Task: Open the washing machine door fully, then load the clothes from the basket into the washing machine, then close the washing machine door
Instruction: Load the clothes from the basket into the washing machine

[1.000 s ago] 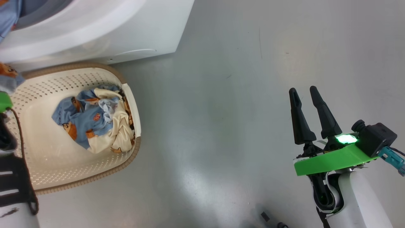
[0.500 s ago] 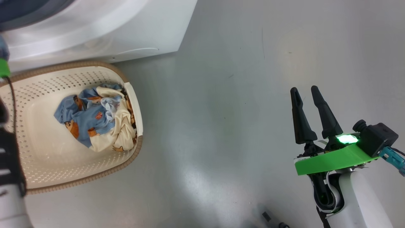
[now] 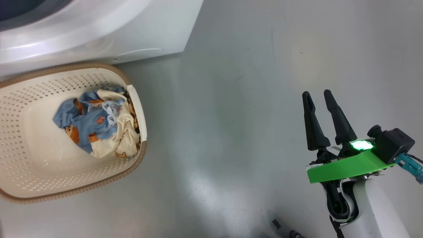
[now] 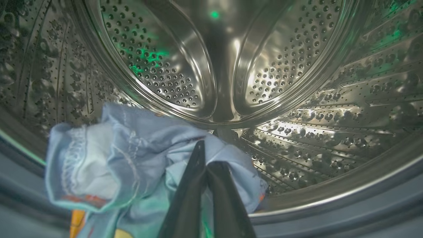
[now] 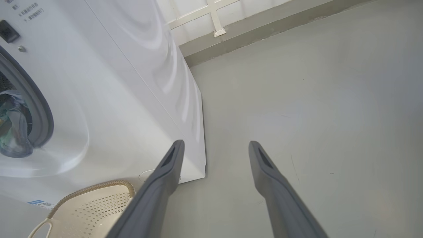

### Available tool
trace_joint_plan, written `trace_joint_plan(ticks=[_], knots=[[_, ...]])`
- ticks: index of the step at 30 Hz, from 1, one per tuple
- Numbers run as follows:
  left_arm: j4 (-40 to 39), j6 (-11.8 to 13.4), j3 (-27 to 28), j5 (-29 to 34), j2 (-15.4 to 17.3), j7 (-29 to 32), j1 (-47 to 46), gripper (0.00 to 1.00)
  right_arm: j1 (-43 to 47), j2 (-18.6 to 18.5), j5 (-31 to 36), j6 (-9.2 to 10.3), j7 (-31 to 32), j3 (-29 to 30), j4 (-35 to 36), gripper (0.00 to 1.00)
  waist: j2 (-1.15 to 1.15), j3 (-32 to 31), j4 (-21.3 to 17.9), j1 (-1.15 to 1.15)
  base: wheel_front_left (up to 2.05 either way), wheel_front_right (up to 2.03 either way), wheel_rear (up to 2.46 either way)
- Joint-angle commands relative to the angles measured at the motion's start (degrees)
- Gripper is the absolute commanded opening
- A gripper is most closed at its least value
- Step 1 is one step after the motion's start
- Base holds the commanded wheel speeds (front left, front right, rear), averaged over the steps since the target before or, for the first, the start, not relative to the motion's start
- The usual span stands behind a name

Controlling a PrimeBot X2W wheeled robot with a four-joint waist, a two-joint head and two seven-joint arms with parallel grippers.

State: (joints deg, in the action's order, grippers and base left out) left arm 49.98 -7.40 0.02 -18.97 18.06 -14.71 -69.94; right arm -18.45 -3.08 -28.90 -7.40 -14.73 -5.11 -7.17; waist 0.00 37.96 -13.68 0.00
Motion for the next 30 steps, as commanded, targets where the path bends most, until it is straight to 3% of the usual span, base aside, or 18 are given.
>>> trace_joint_plan(ticks=[1, 9, 17, 19, 20, 21, 30], knots=[[-0.8, -0.1, -0.2, 0.3, 3.5, -0.3, -1.4, 0.0, 1.4, 0.2, -0.5, -0.09, -0.3, -1.5, 1.2, 1.0, 0.0, 0.1, -0.3, 0.0, 0.0, 0.0, 0.0], [-7.6, -0.1, 0.8, 2.1, 5.5, -0.3, -4.8, 0.0, 1.1, 0.2, -1.0, -0.09, -0.3, -2.1, 1.3, 1.0, 0.0, 0.6, -1.7, 0.0, 0.0, 0.0, 0.0], [0.7, -0.1, -3.9, 0.6, 5.5, -0.3, -3.0, 0.0, 1.8, 0.2, -1.3, -0.09, -0.3, -2.4, 1.1, 1.0, 0.0, 0.0, -2.0, 0.0, 0.0, 0.0, 0.0], [3.8, -0.1, -5.7, 0.4, 5.7, -0.3, -3.8, 0.38, 1.9, 0.2, -1.3, -0.09, -0.3, -2.4, 1.0, 1.0, 0.0, -0.1, -1.9, 0.0, 0.0, 0.0, 0.0], [5.4, -0.1, -6.3, 0.0, 5.7, -0.3, -4.3, 0.76, 2.0, 0.2, -1.3, -0.09, -0.3, -2.4, 1.0, 1.0, 0.0, -0.2, -1.8, 0.0, 0.0, 0.0, 0.0], [6.4, -0.1, -6.9, -0.4, 5.7, -0.3, -4.9, 1.0, 2.1, 0.2, -1.3, -0.09, -0.3, -2.3, 1.0, 1.0, 0.0, -0.3, -1.7, 0.0, 0.0, 0.0, 0.0], [12.8, -0.1, -12.2, -4.2, 5.4, -0.3, -7.0, 1.0, 2.1, 0.2, -1.4, -0.09, -0.3, -2.4, 0.8, 1.0, 0.0, -1.0, -1.1, 0.0, 0.0, 0.0, 0.0]])
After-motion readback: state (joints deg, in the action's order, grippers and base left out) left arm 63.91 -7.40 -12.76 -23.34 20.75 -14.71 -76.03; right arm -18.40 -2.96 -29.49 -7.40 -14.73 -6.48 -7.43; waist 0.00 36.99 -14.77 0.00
